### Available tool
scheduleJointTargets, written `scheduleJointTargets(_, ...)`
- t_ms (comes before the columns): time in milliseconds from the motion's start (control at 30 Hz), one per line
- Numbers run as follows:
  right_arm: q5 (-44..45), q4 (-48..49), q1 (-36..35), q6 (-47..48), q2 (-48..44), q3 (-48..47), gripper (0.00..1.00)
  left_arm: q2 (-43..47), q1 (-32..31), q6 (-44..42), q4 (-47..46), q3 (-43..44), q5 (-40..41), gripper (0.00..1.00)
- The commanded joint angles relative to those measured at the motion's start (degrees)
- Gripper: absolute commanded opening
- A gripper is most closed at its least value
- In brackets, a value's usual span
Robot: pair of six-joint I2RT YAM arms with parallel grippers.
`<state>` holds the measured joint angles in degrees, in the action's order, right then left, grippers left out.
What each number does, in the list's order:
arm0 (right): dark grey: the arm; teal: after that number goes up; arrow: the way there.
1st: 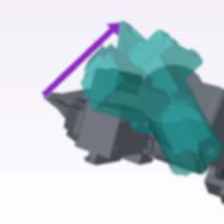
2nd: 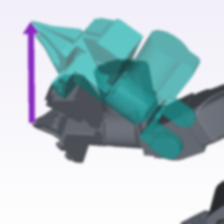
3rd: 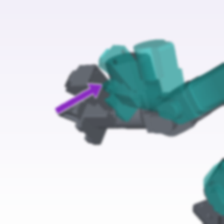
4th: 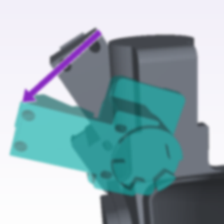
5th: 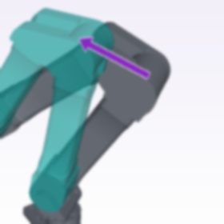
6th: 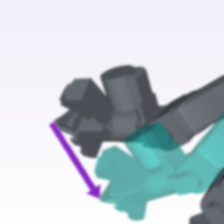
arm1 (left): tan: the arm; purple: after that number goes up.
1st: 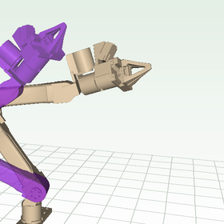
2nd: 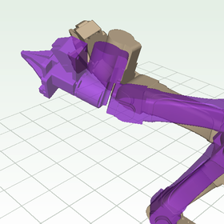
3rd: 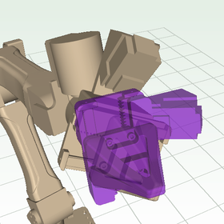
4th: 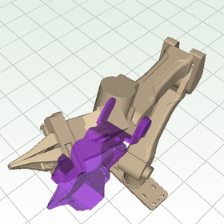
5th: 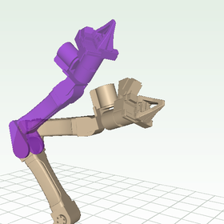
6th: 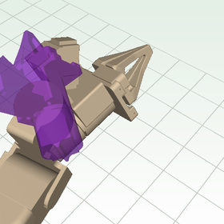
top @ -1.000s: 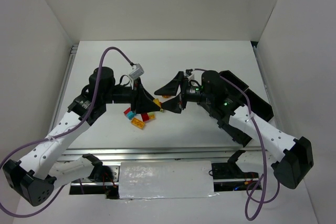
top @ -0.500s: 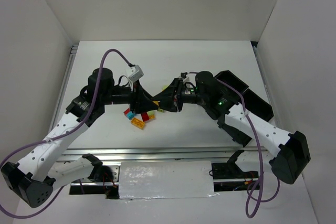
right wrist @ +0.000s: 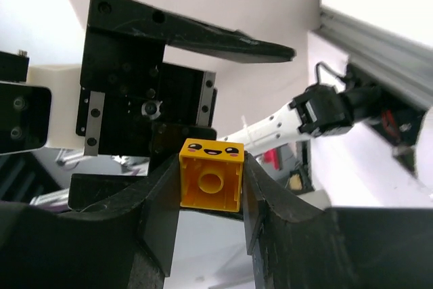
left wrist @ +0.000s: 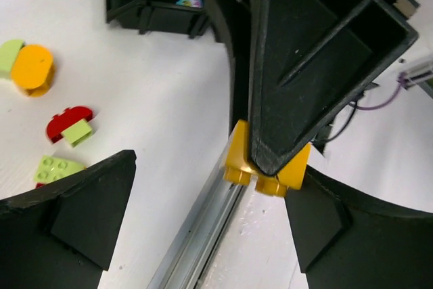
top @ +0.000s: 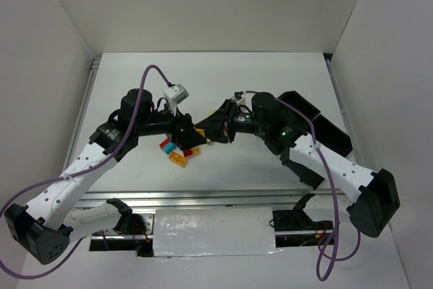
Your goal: Sort the legos into containers by color
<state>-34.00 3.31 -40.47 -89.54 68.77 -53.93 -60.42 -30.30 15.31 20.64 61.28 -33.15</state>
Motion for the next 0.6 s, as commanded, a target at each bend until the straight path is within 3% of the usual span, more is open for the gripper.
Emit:
scheduleJointTargets(0, 2.2, -5.5, 2.8, 4.6, -1.8, -0.1, 0.00, 1.0, 0.3, -0.4, 3.2, 2.4, 10.0, 0.99)
scheduleJointTargets(167, 11.6, -17.7, 13.3, 17.4, -2.2, -0.9, 0.00, 2.5, 0.4, -0.5, 6.1, 4.5, 15.0, 1.00)
scheduleJointTargets(367, 34.0, -36.2, 25.7, 34.8, 2.9, -9.4, 0.00, 1.6, 0.4, 1.2, 11.9, 5.8, 23.8, 1.00)
scheduleJointTargets(567, 50.3, -41.4, 34.9, 43.8, 10.6, -16.9, 0.01, -0.2, 0.4, 4.4, 18.6, 6.3, 30.9, 0.99)
